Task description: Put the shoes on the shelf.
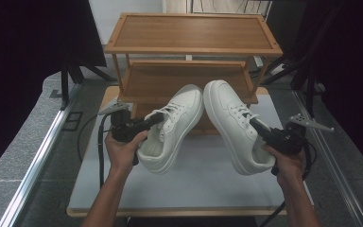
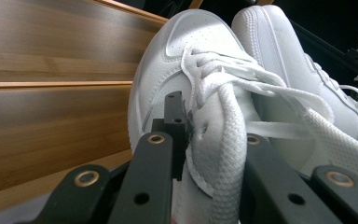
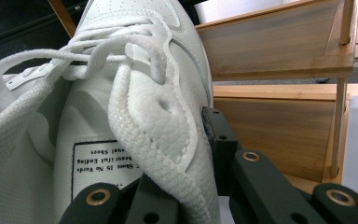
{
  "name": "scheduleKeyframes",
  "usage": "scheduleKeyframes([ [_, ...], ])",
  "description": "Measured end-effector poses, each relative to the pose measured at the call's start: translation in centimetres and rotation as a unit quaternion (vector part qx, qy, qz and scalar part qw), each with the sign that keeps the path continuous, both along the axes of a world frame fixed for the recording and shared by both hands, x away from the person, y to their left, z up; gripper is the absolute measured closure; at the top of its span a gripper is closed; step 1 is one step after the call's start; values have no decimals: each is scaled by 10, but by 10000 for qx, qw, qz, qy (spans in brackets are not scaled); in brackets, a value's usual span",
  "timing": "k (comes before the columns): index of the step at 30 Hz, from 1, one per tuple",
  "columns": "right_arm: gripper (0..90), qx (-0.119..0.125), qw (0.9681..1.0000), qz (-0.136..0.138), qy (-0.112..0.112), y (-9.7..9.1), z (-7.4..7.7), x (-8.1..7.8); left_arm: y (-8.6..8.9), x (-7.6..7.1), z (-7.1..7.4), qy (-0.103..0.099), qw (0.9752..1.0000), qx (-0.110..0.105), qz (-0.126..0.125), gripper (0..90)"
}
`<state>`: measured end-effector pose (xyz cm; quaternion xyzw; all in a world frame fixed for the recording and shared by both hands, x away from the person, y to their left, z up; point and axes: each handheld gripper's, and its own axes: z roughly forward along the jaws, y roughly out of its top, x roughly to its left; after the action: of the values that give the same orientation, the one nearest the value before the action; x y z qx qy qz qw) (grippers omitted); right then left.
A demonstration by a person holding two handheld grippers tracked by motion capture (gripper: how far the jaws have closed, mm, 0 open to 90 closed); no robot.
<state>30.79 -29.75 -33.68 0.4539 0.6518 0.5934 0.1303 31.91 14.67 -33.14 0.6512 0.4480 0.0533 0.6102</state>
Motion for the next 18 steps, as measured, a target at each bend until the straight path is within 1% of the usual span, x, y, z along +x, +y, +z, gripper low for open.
scheduleKeyframes([
  [6, 842, -32, 10000, -5, 6, 0, -1, 0, -3, 1, -2, 32, 10000, 41, -20, 815],
  [18, 842, 7, 10000, -42, -26, 0, 2, 2, -5, 7, -5, 103, 9999, -6, -2, 814],
])
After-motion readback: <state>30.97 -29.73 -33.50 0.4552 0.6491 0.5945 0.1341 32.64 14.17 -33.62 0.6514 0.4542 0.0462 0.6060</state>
